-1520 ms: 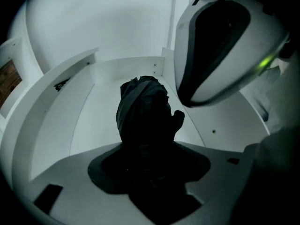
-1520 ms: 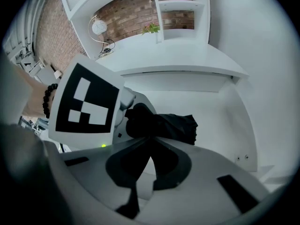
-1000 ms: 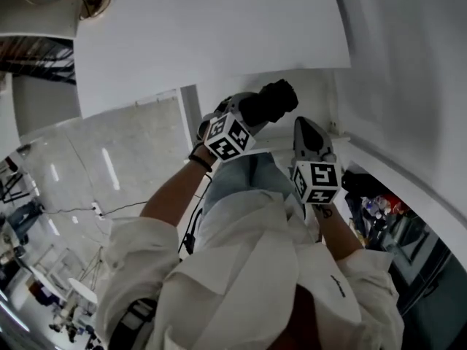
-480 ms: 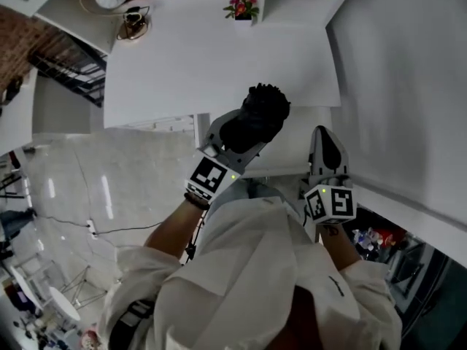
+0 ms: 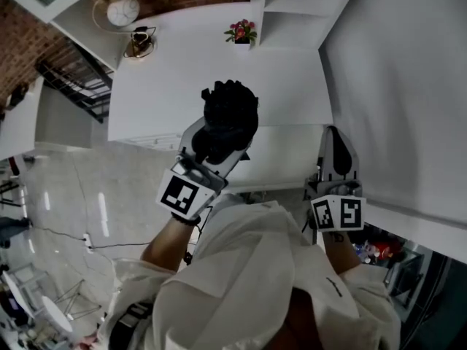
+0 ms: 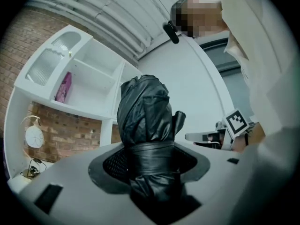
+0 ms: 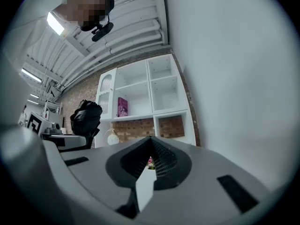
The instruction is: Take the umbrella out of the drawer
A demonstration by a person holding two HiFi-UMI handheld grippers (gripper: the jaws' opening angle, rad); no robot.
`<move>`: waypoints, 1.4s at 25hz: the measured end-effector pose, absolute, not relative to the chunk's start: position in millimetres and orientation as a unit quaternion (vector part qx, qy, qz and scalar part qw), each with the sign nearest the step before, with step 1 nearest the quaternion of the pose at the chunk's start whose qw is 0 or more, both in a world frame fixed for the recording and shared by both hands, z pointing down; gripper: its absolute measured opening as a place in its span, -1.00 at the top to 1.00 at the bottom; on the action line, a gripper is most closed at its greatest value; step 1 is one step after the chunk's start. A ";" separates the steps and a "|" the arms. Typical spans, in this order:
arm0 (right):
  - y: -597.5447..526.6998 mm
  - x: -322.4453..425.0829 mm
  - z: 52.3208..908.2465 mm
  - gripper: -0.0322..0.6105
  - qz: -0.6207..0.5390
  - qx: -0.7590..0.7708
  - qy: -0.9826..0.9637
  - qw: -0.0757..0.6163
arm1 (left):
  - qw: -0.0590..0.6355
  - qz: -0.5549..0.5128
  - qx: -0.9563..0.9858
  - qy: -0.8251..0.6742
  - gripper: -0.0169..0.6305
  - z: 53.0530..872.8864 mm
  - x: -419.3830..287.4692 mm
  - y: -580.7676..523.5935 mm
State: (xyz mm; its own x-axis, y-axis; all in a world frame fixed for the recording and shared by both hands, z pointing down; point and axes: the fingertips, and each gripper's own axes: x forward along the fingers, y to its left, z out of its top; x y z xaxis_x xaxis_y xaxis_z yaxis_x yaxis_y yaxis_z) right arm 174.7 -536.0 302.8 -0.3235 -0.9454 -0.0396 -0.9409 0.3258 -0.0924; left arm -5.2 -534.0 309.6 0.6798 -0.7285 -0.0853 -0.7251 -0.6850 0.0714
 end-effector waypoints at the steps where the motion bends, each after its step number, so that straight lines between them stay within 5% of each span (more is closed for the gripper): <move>1: -536.3 176.0 298.3 0.85 -0.022 -0.582 0.811 0.046 | 0.011 -0.060 0.914 -0.401 0.10 303.7 -10.8 -534.8; 35: -533.1 184.4 297.8 0.85 -0.027 -0.611 0.791 0.033 | -0.021 -0.065 0.905 -0.420 0.10 291.1 -36.0 -537.5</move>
